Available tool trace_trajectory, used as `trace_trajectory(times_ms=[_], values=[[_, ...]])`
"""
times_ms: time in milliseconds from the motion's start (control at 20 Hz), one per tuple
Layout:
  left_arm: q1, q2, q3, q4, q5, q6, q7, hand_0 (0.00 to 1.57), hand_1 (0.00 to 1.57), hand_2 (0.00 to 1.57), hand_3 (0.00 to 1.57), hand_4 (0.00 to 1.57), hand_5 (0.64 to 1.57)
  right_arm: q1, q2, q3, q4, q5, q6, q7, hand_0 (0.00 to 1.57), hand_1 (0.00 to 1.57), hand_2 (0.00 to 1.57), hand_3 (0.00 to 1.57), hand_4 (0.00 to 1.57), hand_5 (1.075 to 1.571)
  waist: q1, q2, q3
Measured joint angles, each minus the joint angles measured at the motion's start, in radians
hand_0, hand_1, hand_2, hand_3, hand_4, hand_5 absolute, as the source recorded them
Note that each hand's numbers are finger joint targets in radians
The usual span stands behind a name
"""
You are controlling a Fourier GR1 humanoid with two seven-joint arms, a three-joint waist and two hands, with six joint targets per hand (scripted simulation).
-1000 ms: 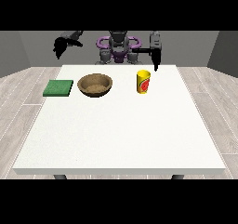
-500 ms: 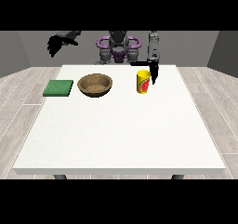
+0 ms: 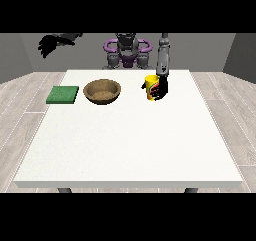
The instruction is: Pick the cup and pour the ball into the bowl, then pick the bowl and place it on the pad
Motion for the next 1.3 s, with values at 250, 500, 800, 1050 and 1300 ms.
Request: trace_trajectory(times_ms=[250,500,800,1050,1300], values=[[-0.024,0.016,-0.041,0.035,-0.106,0.143,0.044,1.29,1.29,1.57,1.57,1.16,1.549,0.004,-0.021,-0.018,0.036,-0.017,0.012,0.03,0.0,0.0,0.0,0.16,0.13,1.57,-0.002,-0.065,0.0014],[-0.095,-0.008,-0.187,0.025,-0.307,0.292,0.235,1.3,1.3,1.57,1.57,1.17,1.542,-0.008,-0.03,-0.017,0.127,-0.018,0.017,0.067,0.0,0.0,0.0,0.18,0.25,1.569,0.025,-0.193,0.004],[-0.228,-0.056,-0.377,0.101,-0.6,0.397,0.529,1.3,1.3,1.57,1.57,1.12,1.559,-0.008,-0.03,-0.017,0.217,-0.029,0.032,0.094,0.0,0.0,0.0,0.17,0.35,1.568,0.037,-0.305,0.0058],[-0.328,-0.083,-0.536,0.179,-0.816,0.391,0.782,1.26,1.26,1.57,1.57,1.11,1.562,-0.008,-0.028,-0.025,0.289,-0.028,0.041,0.079,0.0,0.0,0.0,0.0,0.42,1.569,0.057,-0.356,0.0048],[-0.382,-0.092,-0.671,0.181,-0.946,0.351,0.981,0.91,0.91,1.57,1.5,1.04,1.571,-0.038,-0.054,-0.048,0.345,-0.036,0.061,0.055,0.0,0.0,0.0,0.17,0.43,1.57,0.064,-0.346,0.0025]])
